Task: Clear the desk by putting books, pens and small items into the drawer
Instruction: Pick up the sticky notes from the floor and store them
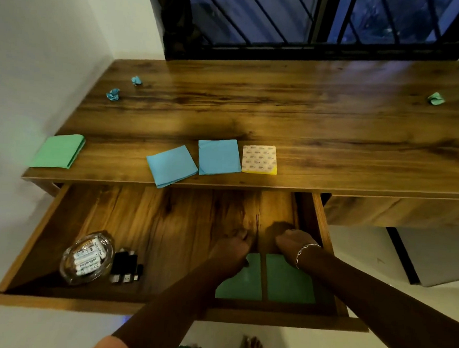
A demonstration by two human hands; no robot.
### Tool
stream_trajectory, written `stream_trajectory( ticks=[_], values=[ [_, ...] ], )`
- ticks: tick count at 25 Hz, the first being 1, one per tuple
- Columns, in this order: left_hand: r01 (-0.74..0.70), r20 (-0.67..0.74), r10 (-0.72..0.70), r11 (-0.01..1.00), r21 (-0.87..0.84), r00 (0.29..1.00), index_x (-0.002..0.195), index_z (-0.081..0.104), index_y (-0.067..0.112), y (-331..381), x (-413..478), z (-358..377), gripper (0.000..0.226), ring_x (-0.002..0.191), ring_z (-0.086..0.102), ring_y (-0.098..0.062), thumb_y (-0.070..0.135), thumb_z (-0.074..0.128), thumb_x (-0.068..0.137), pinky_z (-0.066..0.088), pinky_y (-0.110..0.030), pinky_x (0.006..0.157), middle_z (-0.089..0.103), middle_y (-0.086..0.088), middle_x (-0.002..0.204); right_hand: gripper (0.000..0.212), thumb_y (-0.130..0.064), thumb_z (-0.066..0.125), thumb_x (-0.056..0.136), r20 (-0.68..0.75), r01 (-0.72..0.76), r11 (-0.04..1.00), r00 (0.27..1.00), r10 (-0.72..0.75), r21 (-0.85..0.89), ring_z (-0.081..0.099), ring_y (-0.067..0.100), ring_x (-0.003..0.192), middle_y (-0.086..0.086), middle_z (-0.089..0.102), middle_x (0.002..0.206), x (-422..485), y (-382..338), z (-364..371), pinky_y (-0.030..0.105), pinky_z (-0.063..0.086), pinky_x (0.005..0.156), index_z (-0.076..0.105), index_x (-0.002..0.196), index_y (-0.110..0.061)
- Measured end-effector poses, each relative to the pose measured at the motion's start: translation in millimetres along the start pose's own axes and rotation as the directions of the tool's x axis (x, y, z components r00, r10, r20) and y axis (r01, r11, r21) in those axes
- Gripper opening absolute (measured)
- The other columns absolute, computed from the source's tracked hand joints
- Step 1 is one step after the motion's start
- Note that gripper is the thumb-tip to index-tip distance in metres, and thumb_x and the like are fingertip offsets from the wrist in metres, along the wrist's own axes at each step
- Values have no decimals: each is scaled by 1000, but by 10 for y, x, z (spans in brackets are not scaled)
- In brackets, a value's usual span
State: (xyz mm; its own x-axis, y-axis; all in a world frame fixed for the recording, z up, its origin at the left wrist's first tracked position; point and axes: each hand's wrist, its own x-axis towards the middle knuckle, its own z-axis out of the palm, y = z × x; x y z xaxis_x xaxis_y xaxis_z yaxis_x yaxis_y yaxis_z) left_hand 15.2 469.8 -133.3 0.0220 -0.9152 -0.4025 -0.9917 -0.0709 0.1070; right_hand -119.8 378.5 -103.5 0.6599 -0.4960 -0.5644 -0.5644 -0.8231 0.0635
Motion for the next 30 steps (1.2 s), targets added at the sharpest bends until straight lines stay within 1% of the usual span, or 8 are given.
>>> stream_trajectory(
  ticks=[3,7,13,15,17,20,25,30],
  values=[
    [-3,-92,5,1000,25,996,141,32,9,-98,-171,-74,57,134,32,-34,25,53,90,36,-43,104,34,-16,146,29,-7,41,95,-19,2,1000,1000,-1,19,52,28,119,15,56,126,11,-34,-32,35,44,100,52,122,-4],
    [-8,-428,62,992,128,901,90,68,22,-516,-437,-289,28,83,63,-20,36,59,67,52,-26,65,68,-1,90,30,-6,38,94,-193,41,999,980,-46,-28,54,28,116,12,58,122,89,-241,-336,35,45,93,55,119,-9],
    [249,-552,-167,966,76,817,110,63,10,-1216,-401,-811,48,109,61,-33,25,76,67,54,-42,84,66,-14,113,39,-19,91,38,-715,169,986,688,-127,-13,65,20,60,2,67,71,508,-619,-999,26,51,47,69,70,-18],
    [282,-510,-226,959,35,830,129,51,3,-1325,-334,-919,61,128,47,-34,23,73,76,42,-43,102,49,-21,137,41,-22,85,59,-726,198,979,679,-108,39,66,31,91,14,67,101,637,-654,-1194,33,56,70,70,95,-8],
    [267,-436,-209,961,75,875,146,19,3,-1347,-301,-978,58,143,18,-30,20,43,97,19,-39,116,17,-18,155,64,-34,61,86,-620,172,978,782,-61,121,32,37,136,21,33,147,781,-660,-1291,40,31,110,41,135,0],
    [250,-412,-198,965,75,890,148,10,6,-1380,-277,-963,52,145,10,-26,15,30,100,15,-35,117,9,-14,157,91,-52,50,87,-463,102,990,885,-46,96,0,32,145,20,-4,155,951,-665,-1274,38,3,118,4,146,0],
    [240,-399,-216,971,11,891,148,17,12,-1390,-350,-959,50,146,10,-19,12,30,99,21,-32,115,12,-8,157,69,-13,85,56,-630,95,995,771,-92,-29,59,35,113,26,58,123,1000,-766,-1086,41,50,90,59,117,6],
    [166,-483,-182,983,-76,857,126,55,4,-1428,-465,-767,49,124,52,-31,0,64,78,54,-41,88,52,-19,135,41,-3,81,46,-794,256,965,573,-203,-62,73,22,82,12,74,93,839,-841,-955,31,57,62,75,87,-5]
  ],
)
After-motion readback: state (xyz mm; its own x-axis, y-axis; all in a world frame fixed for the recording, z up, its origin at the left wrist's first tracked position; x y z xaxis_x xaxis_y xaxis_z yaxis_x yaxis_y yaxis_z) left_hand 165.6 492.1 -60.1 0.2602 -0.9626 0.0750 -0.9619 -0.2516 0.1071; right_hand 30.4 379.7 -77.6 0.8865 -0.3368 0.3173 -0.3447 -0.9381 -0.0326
